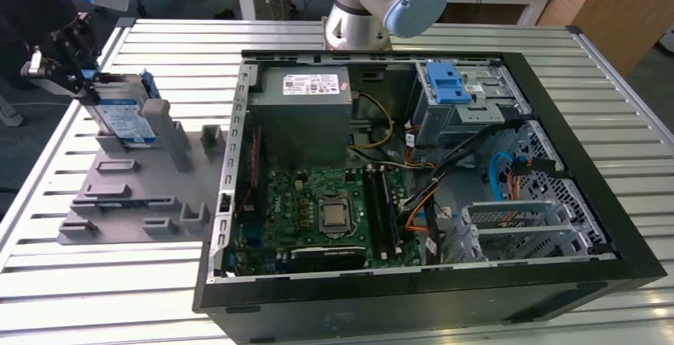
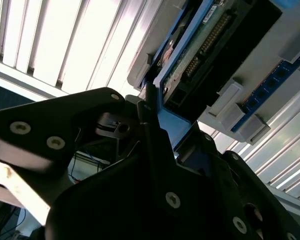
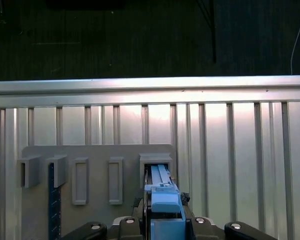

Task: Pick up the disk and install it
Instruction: 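Pick up the disk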

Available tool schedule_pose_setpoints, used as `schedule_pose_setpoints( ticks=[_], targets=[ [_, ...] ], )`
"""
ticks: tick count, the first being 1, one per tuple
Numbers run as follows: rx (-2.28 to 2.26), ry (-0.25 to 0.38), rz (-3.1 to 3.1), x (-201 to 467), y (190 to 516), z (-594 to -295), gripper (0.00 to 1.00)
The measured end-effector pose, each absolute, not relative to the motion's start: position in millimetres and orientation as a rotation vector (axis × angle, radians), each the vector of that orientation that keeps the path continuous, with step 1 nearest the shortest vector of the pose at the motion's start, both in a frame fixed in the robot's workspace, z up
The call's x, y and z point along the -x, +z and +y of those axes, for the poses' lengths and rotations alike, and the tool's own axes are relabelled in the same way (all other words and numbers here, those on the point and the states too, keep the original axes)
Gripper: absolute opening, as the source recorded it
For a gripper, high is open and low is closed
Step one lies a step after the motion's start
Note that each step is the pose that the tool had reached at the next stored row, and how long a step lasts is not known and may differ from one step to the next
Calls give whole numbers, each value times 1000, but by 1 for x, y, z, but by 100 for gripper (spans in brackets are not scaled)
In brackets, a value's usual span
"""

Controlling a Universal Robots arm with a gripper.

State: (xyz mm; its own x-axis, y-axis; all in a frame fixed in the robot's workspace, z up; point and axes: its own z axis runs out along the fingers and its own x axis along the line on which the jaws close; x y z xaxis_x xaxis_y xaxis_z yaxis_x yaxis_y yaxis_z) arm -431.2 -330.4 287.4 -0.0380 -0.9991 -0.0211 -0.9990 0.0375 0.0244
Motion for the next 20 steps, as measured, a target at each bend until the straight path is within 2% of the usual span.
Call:
schedule_pose_setpoints(
  ticks=[13,14,16,17,20],
  targets=[
    [-2198,-41,-2233,431,287,-330,38],
    [-2198,-41,-2233,431,287,-330,44],
    [-2198,-41,-2233,431,287,-330,43],
    [-2198,-41,-2233,431,287,-330,36],
    [-2198,-41,-2233,431,287,-330,36]
  ],
)
